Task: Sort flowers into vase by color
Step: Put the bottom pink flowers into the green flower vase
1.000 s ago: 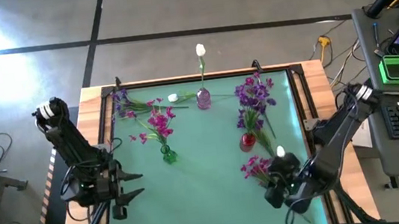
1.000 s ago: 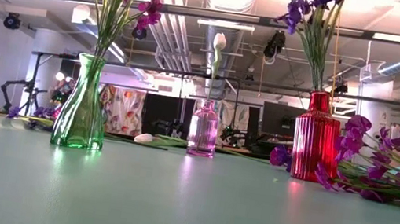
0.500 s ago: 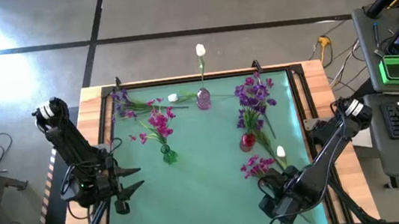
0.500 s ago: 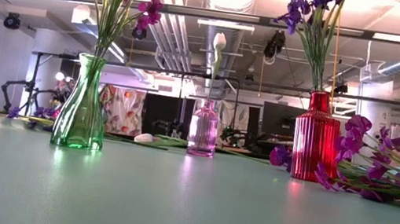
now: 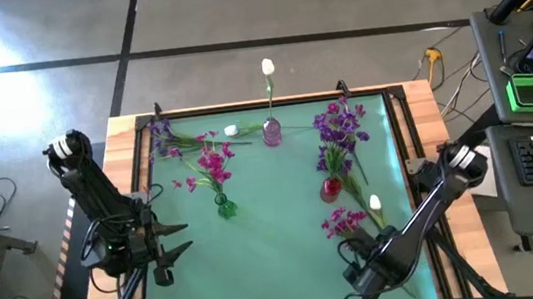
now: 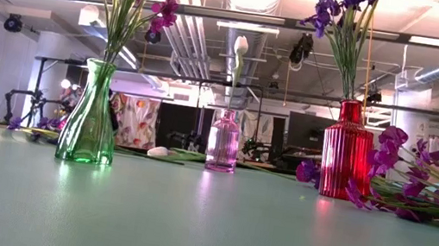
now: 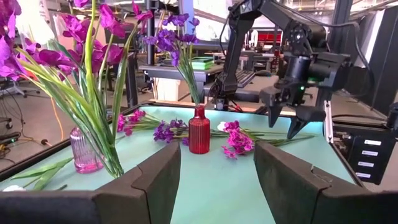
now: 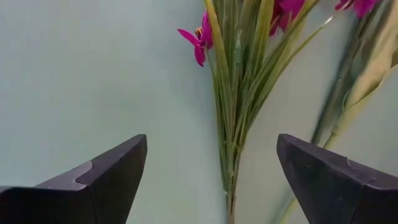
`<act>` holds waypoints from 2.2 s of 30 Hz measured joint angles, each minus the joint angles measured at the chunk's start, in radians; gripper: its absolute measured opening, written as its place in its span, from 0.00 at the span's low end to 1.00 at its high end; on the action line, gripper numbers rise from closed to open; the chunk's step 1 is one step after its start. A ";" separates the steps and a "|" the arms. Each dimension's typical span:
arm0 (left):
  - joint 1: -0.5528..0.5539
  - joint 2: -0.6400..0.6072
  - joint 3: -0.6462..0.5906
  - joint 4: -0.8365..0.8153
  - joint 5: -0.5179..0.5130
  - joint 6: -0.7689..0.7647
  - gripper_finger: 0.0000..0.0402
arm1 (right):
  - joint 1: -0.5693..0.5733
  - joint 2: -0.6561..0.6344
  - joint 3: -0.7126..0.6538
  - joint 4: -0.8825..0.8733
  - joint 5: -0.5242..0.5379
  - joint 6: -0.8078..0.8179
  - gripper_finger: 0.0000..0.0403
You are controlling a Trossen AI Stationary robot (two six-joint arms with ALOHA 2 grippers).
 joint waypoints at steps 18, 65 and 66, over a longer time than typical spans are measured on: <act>0.000 0.001 0.000 0.000 0.000 -0.009 0.48 | -0.065 0.084 -0.010 0.060 -0.019 -0.086 0.82; 0.000 0.002 0.000 -0.001 0.001 -0.027 0.48 | -0.104 0.087 -0.124 0.168 -0.067 -0.120 0.27; 0.000 0.002 0.000 -0.001 0.001 -0.027 0.48 | -0.104 0.086 -0.124 0.170 -0.066 -0.123 0.23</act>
